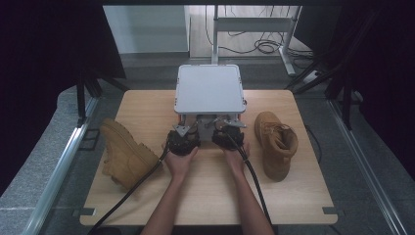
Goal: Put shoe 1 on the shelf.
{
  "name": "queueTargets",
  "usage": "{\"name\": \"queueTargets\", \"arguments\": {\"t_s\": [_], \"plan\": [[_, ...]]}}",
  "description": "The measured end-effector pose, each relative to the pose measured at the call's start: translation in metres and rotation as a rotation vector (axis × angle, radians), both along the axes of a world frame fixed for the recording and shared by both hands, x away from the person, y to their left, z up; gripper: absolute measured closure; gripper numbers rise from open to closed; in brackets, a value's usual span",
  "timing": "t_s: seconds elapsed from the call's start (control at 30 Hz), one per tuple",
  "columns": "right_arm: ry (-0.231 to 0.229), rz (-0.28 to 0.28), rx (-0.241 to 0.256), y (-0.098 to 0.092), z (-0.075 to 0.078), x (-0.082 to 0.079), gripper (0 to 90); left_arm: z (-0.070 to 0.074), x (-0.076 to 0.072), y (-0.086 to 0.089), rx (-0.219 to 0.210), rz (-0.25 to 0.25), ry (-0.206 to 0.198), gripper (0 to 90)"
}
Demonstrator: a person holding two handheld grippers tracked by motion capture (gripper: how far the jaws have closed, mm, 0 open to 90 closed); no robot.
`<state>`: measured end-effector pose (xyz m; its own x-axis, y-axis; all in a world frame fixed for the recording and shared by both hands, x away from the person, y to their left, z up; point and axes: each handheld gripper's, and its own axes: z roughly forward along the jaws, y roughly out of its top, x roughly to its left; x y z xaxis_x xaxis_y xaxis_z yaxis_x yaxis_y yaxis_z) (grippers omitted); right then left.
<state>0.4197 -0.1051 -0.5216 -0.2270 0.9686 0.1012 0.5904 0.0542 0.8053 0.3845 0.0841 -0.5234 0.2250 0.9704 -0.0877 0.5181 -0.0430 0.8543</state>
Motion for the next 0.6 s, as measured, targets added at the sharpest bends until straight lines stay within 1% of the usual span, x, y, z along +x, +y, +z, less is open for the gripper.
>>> {"name": "queueTargets", "arguments": {"t_s": [0.03, 0.1, 0.17, 0.2, 0.23, 0.3, 0.37, 0.4, 0.43, 0.5, 0.6], "plan": [[-0.001, 0.004, 0.004, -0.002, 0.003, -0.003, 29.6, 0.002, -0.005, 0.001, -0.007, -0.003, -0.012, 33.9], [-0.012, 0.013, 0.003, -0.007, 0.008, -0.01, 29.8, 0.005, -0.014, 0.003, -0.006, -0.001, -0.026, 35.1], [-0.024, 0.023, 0.008, -0.012, 0.012, -0.017, 31.8, 0.006, -0.02, 0.006, -0.016, 0.01, -0.041, 38.9], [-0.029, 0.035, 0.016, -0.014, 0.014, -0.02, 33.8, 0.007, -0.023, 0.007, -0.016, 0.015, -0.047, 42.0], [-0.036, 0.038, 0.011, -0.015, 0.015, -0.022, 35.6, 0.007, -0.025, 0.009, -0.019, 0.025, -0.048, 46.6], [-0.043, 0.047, 0.01, -0.018, 0.017, -0.026, 39.5, 0.007, -0.026, 0.015, -0.052, 0.031, -0.039, 57.5], [-0.053, 0.051, 0.007, -0.021, 0.016, -0.029, 45.7, 0.007, -0.025, 0.018, -0.059, 0.036, -0.027, 64.1], [-0.056, 0.045, 0.006, -0.023, 0.016, -0.029, 49.8, 0.007, -0.024, 0.019, -0.064, 0.029, -0.017, 68.0], [-0.055, 0.044, 0.018, -0.025, 0.015, -0.03, 53.9, 0.007, -0.023, 0.019, -0.075, 0.022, -0.008, 70.8], [-0.061, 0.02, 0.017, -0.028, 0.014, -0.03, 62.9, 0.007, -0.021, 0.021, -0.084, 0.011, 0.002, 76.9], [-0.061, 0.003, 0.028, -0.032, 0.012, -0.031, 73.1, 0.007, -0.019, 0.022, -0.081, 0.007, 0.012, 83.9]]}}
